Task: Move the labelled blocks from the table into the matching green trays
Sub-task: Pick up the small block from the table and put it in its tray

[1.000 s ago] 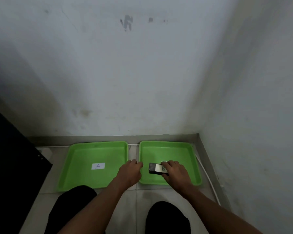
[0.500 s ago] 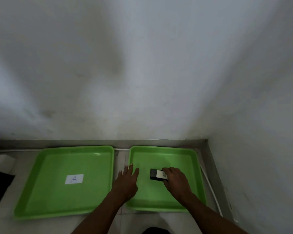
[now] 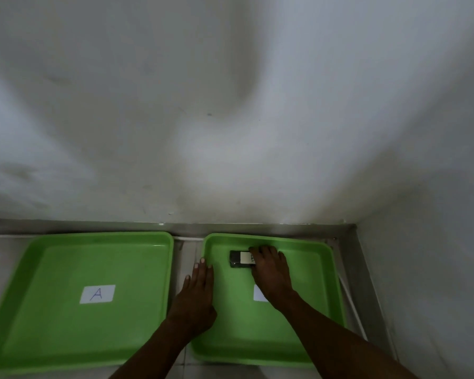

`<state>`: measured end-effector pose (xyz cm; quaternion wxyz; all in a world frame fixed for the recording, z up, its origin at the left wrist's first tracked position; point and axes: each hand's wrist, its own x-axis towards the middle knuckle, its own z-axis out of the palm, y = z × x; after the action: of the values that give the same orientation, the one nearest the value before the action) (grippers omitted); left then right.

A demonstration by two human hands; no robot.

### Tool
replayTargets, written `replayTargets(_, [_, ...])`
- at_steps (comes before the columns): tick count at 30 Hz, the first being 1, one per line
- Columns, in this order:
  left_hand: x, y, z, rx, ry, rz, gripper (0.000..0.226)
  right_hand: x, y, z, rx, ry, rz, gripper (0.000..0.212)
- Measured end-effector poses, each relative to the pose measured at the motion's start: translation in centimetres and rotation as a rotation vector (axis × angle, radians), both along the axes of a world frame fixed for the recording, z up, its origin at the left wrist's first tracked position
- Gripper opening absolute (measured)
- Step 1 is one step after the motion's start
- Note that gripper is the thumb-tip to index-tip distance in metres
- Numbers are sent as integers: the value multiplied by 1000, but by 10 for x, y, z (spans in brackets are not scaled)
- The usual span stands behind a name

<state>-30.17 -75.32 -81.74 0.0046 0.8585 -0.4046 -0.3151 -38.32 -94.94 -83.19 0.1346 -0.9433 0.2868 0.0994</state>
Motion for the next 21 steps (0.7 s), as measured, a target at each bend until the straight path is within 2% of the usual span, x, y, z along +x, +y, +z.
replayTargets(8, [5, -6, 4, 55, -3, -48, 93, -1, 2, -2, -44, -34, -37, 53])
replayTargets(15, [3, 0, 14, 75, -53, -47, 81, -47, 21, 1, 15, -53, -79, 64])
replayTargets(18, [-9, 11, 31, 103, -64, -72, 80, -75, 42, 14, 39, 44, -73, 61])
replayTargets(21, [-13, 22, 58, 93, -83, -112, 79, -84, 61, 43, 39, 27, -91, 54])
